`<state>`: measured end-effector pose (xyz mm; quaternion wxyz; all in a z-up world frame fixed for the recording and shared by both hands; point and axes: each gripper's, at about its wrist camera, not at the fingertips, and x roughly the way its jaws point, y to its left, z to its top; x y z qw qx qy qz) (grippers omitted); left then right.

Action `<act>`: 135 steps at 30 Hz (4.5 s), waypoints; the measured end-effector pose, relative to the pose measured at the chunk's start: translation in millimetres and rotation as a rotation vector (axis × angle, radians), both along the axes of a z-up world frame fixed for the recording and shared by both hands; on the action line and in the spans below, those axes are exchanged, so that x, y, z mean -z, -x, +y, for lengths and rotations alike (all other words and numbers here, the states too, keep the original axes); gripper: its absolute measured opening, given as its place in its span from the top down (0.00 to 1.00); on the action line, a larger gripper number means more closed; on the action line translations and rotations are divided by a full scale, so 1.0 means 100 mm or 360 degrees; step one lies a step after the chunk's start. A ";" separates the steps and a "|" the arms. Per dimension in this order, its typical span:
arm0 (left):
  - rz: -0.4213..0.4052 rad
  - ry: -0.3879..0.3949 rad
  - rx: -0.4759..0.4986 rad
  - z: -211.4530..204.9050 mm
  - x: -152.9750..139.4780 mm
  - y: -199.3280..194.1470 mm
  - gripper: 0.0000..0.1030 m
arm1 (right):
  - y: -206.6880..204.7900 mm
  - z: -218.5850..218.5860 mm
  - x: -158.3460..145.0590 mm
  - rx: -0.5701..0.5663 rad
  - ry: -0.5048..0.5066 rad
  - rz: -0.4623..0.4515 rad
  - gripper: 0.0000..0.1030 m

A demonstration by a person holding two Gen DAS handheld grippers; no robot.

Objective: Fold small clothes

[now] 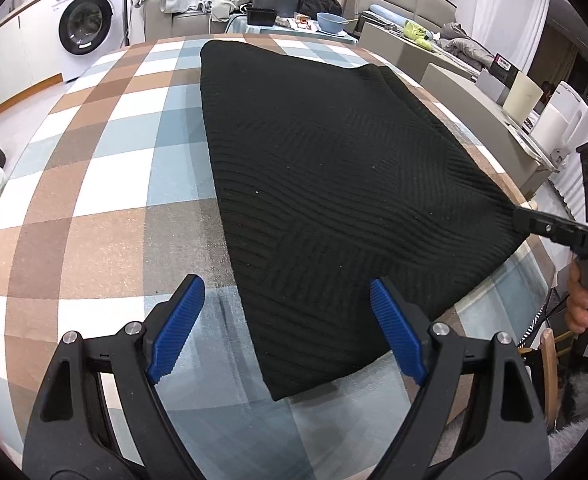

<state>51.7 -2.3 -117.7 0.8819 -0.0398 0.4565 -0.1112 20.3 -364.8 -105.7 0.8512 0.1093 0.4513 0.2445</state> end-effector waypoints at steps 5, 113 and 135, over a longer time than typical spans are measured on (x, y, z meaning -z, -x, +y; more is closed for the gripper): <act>-0.0014 -0.0028 -0.0019 -0.06 -0.02 0.01 0.19 | -0.05 0.05 0.09 -0.0001 -0.0019 0.0063 0.44; -0.0682 -0.0140 -0.0338 0.39 -0.64 -0.23 0.01 | -0.27 0.79 -0.55 0.0005 0.0144 -0.0730 0.00; -0.0745 -0.0123 -0.0388 0.53 -0.44 -0.28 0.01 | -0.22 0.82 -0.44 0.0030 0.0126 -0.0846 0.00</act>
